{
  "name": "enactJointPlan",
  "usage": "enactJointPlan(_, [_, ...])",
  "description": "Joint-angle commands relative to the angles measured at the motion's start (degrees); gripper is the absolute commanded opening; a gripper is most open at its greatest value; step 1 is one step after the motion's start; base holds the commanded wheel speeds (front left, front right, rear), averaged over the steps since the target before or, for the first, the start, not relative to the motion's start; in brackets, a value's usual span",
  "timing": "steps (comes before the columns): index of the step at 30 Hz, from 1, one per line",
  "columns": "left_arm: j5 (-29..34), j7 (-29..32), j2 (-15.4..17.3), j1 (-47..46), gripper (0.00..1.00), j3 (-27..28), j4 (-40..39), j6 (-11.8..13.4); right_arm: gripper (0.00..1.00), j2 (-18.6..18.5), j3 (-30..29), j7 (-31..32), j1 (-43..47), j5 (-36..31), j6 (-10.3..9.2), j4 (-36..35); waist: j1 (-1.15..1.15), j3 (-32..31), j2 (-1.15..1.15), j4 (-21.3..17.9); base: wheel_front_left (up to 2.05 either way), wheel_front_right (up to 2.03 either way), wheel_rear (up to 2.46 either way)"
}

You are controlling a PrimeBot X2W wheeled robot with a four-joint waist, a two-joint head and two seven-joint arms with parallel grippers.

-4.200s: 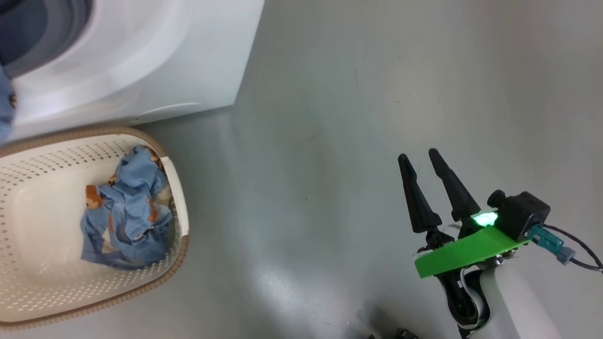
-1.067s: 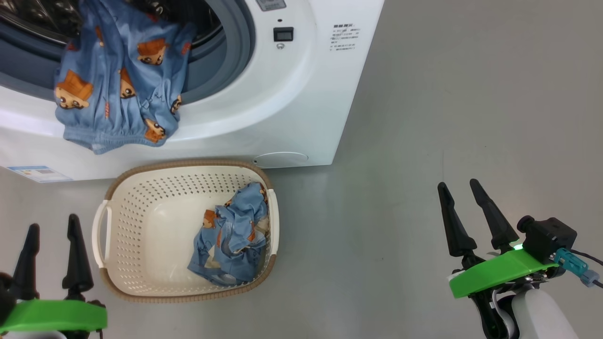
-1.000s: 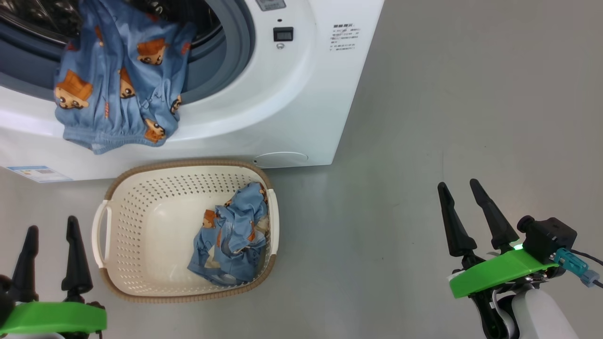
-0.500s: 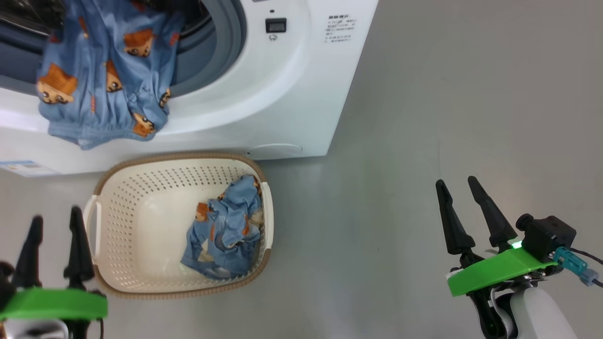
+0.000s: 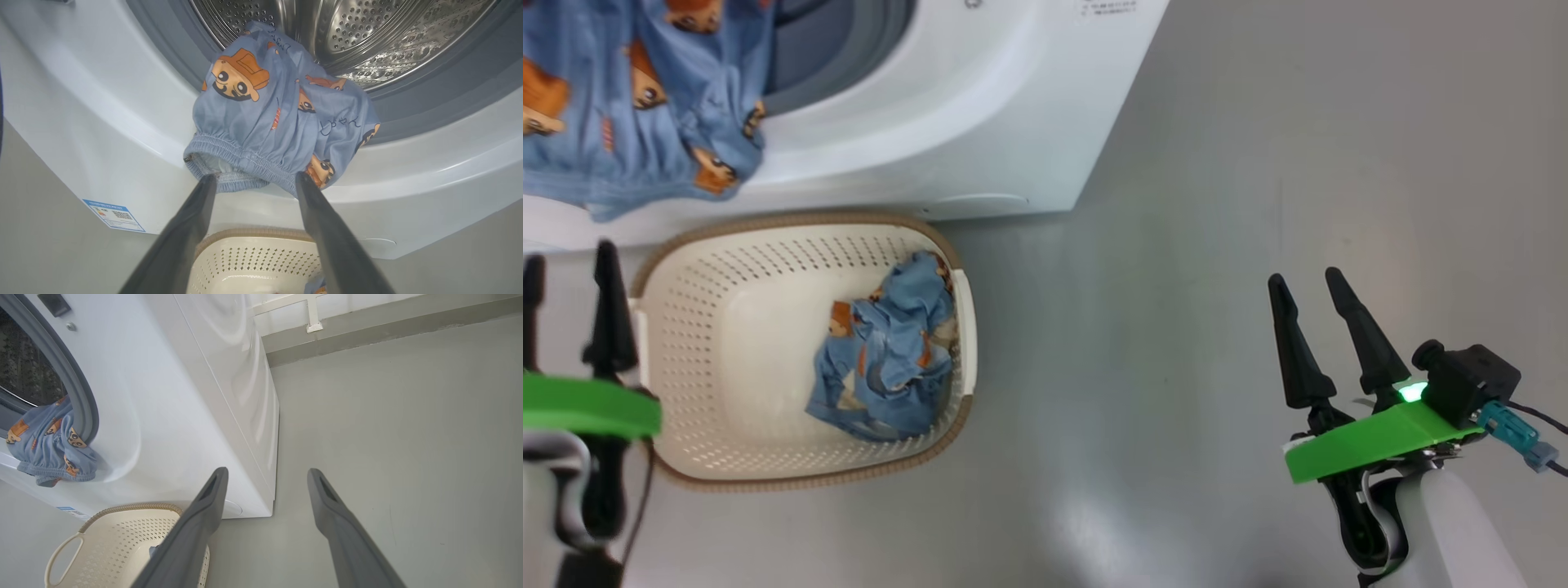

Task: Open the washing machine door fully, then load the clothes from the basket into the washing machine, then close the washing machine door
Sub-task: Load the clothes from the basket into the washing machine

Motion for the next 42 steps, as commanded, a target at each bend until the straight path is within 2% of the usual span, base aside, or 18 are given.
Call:
enactJointPlan(1, [-0.56,-0.29,3.0,-1.96,1.0,1.4,-0.12,-0.09,1.0,0.26,1.54,-0.68,-0.54,-0.53,0.09,-1.53,0.0,2.17,0.0,-1.19,0.0,0.0,0.0])
enactJointPlan(10, [-3.42,-0.29,7.35,-11.16,1.0,-3.75,8.19,-0.09,1.0,0.79,2.22,-0.68,-3.02,-0.51,0.09,-2.01,0.0,6.18,0.0,-2.86,0.0,0.0,0.0])
enactJointPlan(24, [-5.87,-0.29,11.14,-18.08,1.0,-7.89,14.89,-0.09,1.0,0.87,3.01,-0.68,-4.11,0.94,0.09,-2.32,0.0,7.58,0.0,-4.5,0.0,0.0,0.0])
enactJointPlan(25, [-6.01,-0.29,11.19,-18.55,0.98,-8.03,15.24,-0.09,1.0,0.87,3.03,-0.68,-4.19,0.99,0.09,-2.33,0.0,7.63,0.0,-4.55,0.0,0.0,0.0])
enactJointPlan(26, [-6.16,-0.29,11.25,-18.97,0.49,-8.2,15.44,-0.09,1.0,0.88,3.05,-0.68,-4.26,1.03,0.09,-2.35,0.0,7.67,0.0,-4.61,0.0,0.0,0.0])
enactJointPlan(27, [-6.28,-0.29,11.31,-19.3,0.12,-8.37,15.55,-0.09,1.0,0.88,3.07,-0.68,-4.33,1.08,0.09,-2.38,0.0,7.69,0.0,-4.65,0.0,0.0,0.0])
enactJointPlan(28, [-6.38,-0.29,11.36,-19.54,0.0,-8.52,15.64,-0.09,1.0,0.88,3.05,-0.68,-4.37,1.12,0.09,-2.41,0.0,7.7,0.0,-4.67,0.0,0.0,0.0])
enactJointPlan(35, [-6.85,-0.29,10.87,-18.91,0.0,-9.54,14.26,-0.09,1.0,0.88,2.72,-0.68,-4.18,1.61,0.09,-2.4,0.0,7.26,0.0,-4.45,0.0,0.0,0.0])
enactJointPlan(42, [-7.76,-0.29,9.62,-14.88,0.0,-10.1,6.59,-0.09,1.0,0.88,2.8,-0.68,-3.84,2.63,0.09,-2.32,0.0,6.6,0.0,-3.7,0.0,0.0,0.0])
